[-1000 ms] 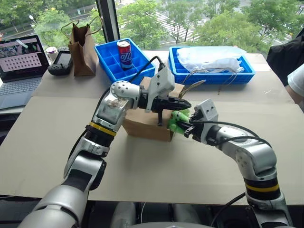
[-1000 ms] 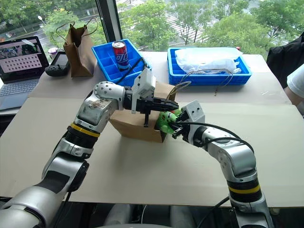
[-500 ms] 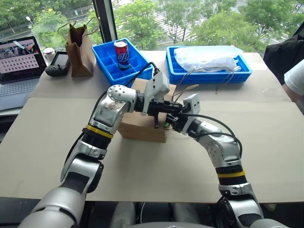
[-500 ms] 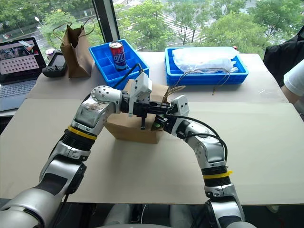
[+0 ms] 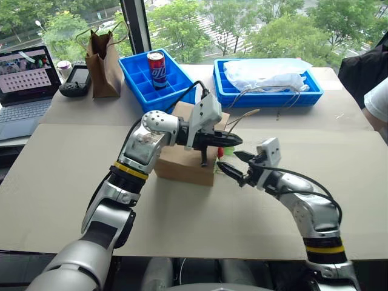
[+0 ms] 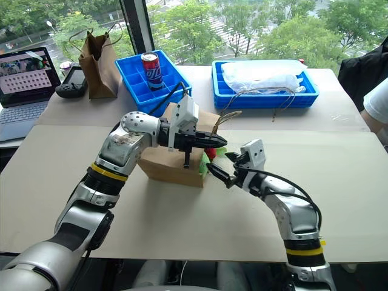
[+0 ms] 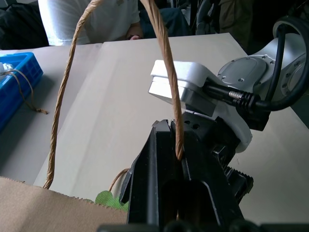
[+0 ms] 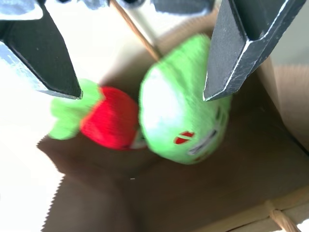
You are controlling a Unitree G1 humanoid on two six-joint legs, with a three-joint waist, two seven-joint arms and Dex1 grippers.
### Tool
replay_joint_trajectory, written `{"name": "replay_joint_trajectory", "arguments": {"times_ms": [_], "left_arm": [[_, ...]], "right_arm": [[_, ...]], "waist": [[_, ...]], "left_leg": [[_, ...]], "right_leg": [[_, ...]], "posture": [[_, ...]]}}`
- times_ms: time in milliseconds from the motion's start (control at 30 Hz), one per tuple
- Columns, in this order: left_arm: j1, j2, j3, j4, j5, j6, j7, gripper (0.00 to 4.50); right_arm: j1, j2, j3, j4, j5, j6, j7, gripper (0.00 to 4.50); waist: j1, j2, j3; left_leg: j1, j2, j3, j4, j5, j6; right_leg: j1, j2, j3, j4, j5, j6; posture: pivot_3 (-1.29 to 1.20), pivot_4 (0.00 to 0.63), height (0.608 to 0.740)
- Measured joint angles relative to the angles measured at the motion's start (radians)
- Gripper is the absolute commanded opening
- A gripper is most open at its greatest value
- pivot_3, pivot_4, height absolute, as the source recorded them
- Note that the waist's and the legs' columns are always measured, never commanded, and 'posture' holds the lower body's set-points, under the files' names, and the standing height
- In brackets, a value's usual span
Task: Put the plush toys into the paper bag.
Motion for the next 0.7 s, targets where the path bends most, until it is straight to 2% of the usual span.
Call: {"name": "replay_joint_trajectory", "arguments": {"times_ms": [167,333,433,533,700], "left_arm": [[0.0,-0.004,-0.003,0.002,0.002,-0.006,-0.002,0.0],[0.0,-0.006,-0.01,0.001,0.003,-0.007,-0.011,0.0],[0.001,-0.007,-0.013,0.001,0.003,-0.007,-0.016,0.0],[0.001,-0.005,-0.014,0.001,0.004,-0.008,-0.019,0.0],[-0.001,0.003,-0.013,0.002,0.004,-0.007,-0.017,0.0]], "right_arm": [[0.134,-0.105,-0.058,-0.13,0.007,0.065,-0.009,4.45],[0.144,-0.236,0.054,-0.144,-0.144,0.028,-0.012,4.45],[0.048,-0.281,0.194,-0.067,-0.319,-0.08,-0.038,4.45],[-0.037,-0.28,0.292,0.016,-0.463,-0.187,-0.067,4.45],[-0.098,-0.239,0.392,0.116,-0.603,-0.312,-0.094,4.45]], "waist": [[-0.004,0.0,0.0],[-0.01,-0.001,0.0],[-0.013,-0.001,0.0],[-0.01,-0.001,0.0],[-0.007,-0.001,0.0]], "left_leg": [[0.001,-0.001,0.0,0.0,0.0,0.0],[0.002,-0.001,0.001,0.001,0.001,0.001],[0.003,-0.001,0.003,0.001,0.002,0.001],[0.002,-0.001,0.004,0.0,0.002,0.001],[0.0,-0.001,0.007,0.0,0.002,0.001]], "right_leg": [[0.0,0.001,0.002,-0.003,0.0,0.0],[0.0,0.001,0.003,-0.002,0.0,0.0],[-0.002,0.002,0.007,-0.001,0.0,0.0],[-0.004,0.002,0.008,0.0,0.0,0.0],[-0.006,0.002,0.011,0.0,0.0,0.0]], "posture": [[0.0,0.15,0.724],[0.0,0.15,0.724],[0.0,0.15,0.724],[0.0,0.15,0.724],[0.0,0.15,0.724]]}}
